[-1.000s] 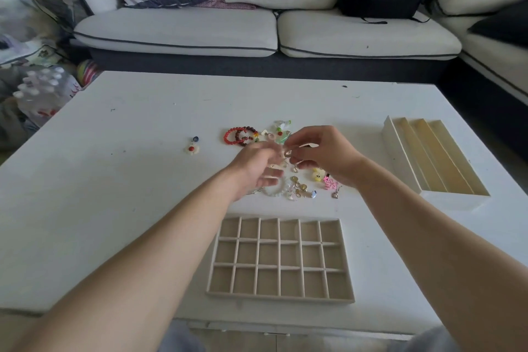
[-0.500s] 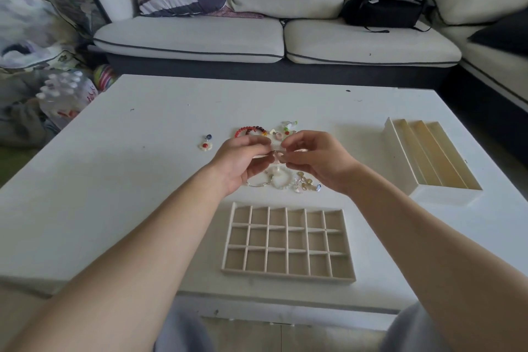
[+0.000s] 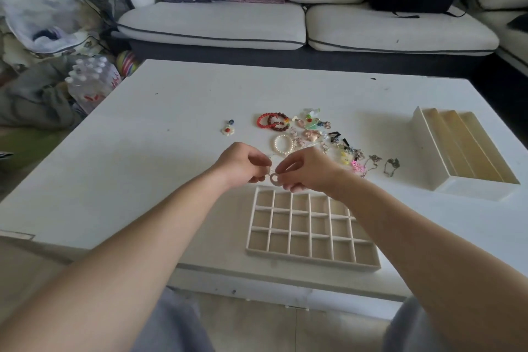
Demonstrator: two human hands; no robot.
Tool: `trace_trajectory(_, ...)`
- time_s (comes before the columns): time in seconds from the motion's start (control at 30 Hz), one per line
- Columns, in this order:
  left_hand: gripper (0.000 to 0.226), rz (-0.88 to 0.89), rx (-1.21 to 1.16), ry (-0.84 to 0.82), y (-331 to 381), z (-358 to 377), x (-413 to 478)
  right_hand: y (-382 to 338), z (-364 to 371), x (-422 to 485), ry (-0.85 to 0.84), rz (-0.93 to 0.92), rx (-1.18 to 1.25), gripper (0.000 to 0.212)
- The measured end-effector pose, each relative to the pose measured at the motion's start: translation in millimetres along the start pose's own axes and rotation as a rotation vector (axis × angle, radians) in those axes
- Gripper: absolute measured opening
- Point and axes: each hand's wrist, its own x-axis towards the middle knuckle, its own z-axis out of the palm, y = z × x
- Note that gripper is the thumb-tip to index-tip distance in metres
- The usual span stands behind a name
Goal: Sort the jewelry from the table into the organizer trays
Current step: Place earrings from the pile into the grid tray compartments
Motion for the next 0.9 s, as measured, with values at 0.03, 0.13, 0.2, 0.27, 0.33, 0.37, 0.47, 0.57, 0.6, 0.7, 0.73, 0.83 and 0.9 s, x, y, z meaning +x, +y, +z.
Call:
trace_trajectory(0.03,0.014,0.015,0.098,-0.005,-4.0,0.2,0.4,1.5,4.2,2.8,-0.01,0.008,-0.053,0.012)
trace_trajectory(0.13,0.016,0.041,0.287,-0.065,-12.0,1.7,1.8,3.3,16.1,7.8,-0.048,0.044,-0.191,0.011)
trace_trajectory(0.2,0.016,0.074,0.379,-0.092,-13.1,1.8,1.0,3.1,23.1,10.6,-0.051,0.053,-0.266,0.009)
trace_trajectory(0.27,0.018,0.102,0.429,-0.089,-14.9,1.1,2.5,2.0,27.9,12.6,-0.028,0.051,-0.345,0.006)
trace_trajectory(0.33,0.019,0.105,0.449,-0.094,-16.0,0.3,3.0,1.3,31.7,12.7,-0.009,0.052,-0.417,0.005)
trace_trajectory(0.37,0.019,0.104,0.458,-0.098,-16.1,-0.5,3.1,1.0,33.3,12.3,-0.004,0.052,-0.437,0.005)
trace_trajectory(0.47,0.019,0.095,0.476,-0.104,-16.0,-2.6,3.2,1.0,37.4,11.0,0.0,0.045,-0.466,0.004)
trace_trajectory(0.57,0.017,0.063,0.483,-0.106,-15.5,-3.0,1.6,1.5,42.0,10.0,0.014,0.041,-0.506,0.005)
trace_trajectory(0.6,0.017,0.048,0.482,-0.109,-15.5,-2.7,1.3,1.3,42.9,9.3,0.017,0.044,-0.522,0.005)
trace_trajectory(0.7,0.014,0.002,0.504,-0.113,-16.8,-1.1,0.5,1.4,45.0,8.3,0.015,0.055,-0.546,0.008)
trace_trajectory(0.73,0.013,-0.008,0.514,-0.109,-17.3,-0.7,0.3,1.9,45.2,8.1,0.017,0.057,-0.545,0.009)
trace_trajectory(0.83,0.012,-0.011,0.552,-0.087,-17.5,1.1,0.0,4.6,46.0,9.7,0.018,0.056,-0.552,0.009)
trace_trajectory(0.9,0.012,0.0,0.599,-0.057,-16.4,3.5,-1.1,6.3,47.3,11.0,0.025,0.052,-0.556,0.008)
